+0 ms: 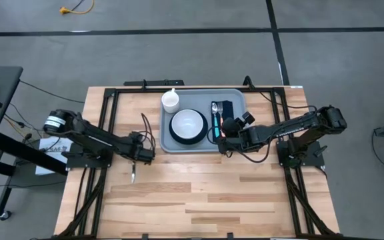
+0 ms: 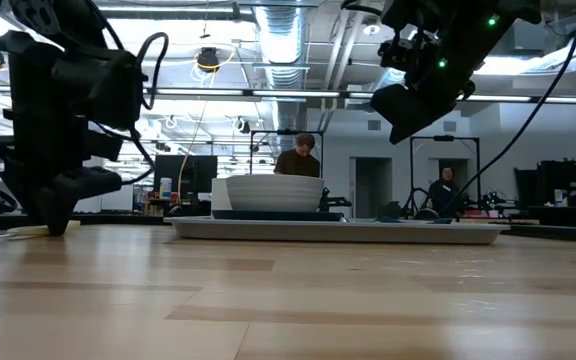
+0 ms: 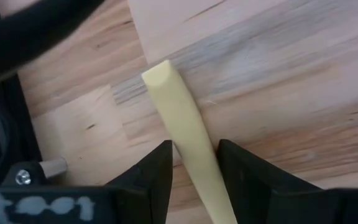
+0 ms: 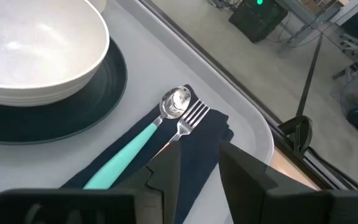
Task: Set up tray
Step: Put the yellow table knife to the right of the orange fork on the gray table tray
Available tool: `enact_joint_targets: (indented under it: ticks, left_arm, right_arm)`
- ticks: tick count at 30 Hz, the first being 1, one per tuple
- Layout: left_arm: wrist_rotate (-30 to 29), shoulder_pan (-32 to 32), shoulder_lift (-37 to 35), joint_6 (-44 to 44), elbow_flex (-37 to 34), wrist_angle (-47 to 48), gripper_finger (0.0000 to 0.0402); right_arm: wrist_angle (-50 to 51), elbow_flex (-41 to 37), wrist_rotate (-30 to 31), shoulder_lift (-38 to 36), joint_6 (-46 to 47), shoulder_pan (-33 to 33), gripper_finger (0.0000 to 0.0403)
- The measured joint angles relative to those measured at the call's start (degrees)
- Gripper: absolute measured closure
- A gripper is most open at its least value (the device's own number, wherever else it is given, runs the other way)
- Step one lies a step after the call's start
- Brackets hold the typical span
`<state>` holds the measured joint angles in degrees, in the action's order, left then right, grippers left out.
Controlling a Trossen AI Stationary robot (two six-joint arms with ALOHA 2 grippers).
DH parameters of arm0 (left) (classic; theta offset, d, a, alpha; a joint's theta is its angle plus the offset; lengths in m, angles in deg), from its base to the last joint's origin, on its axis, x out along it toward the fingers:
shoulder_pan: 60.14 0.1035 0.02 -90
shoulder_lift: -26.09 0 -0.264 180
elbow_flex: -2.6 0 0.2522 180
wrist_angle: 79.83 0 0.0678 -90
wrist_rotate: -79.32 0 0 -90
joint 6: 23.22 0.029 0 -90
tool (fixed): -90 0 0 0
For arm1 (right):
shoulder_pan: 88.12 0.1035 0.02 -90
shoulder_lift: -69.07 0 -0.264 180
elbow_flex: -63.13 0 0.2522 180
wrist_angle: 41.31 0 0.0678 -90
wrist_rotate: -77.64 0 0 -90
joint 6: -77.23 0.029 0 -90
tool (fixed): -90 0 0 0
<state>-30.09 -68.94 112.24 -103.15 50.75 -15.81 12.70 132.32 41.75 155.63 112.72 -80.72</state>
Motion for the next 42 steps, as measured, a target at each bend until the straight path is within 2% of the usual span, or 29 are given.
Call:
enact_joint_targets:
  ticks: [4,11,14,19,24,33,42]
  left_arm:
    - [-1.5,-2.3,0.4,2.0,1.7,0.8,0.0287]
    - [-3.7,-6.6,0.2,3.6,2.3,-5.5,0.0365]
    - [-4.6,-8.9,0.1,3.3,2.4,-7.1,0.0383]
    - [-4.3,-12.0,0.2,3.1,4.1,-10.8,0.0378]
    - [-2.9,-13.0,0.5,7.1,6.8,-9.7,0.0375]
    - [-5.7,-10.1,0.4,18.4,9.8,-9.0,0.0400]
    - [-7.2,-8.3,0.3,27.8,13.3,-10.4,0.0401]
  right_arm:
    - [0.0,0.0,0.0,0.0,0.0,0.0,0.0301]
    - [0.0,0.0,0.0,0.0,0.0,0.0,0.0301]
    - [0.0,0.0,0.0,0.0,0.0,0.0,0.0301]
    - [-0.2,0.0,-0.2,0.0,0.0,0.0,0.0301]
    - [-0.5,0.0,-0.2,0.0,0.0,0.0,0.0301]
    - [-1.1,0.0,-0.5,0.0,0.0,0.0,0.0301]
    - [-2.0,0.0,-3.0,0.0,-0.2,0.0,0.0301]
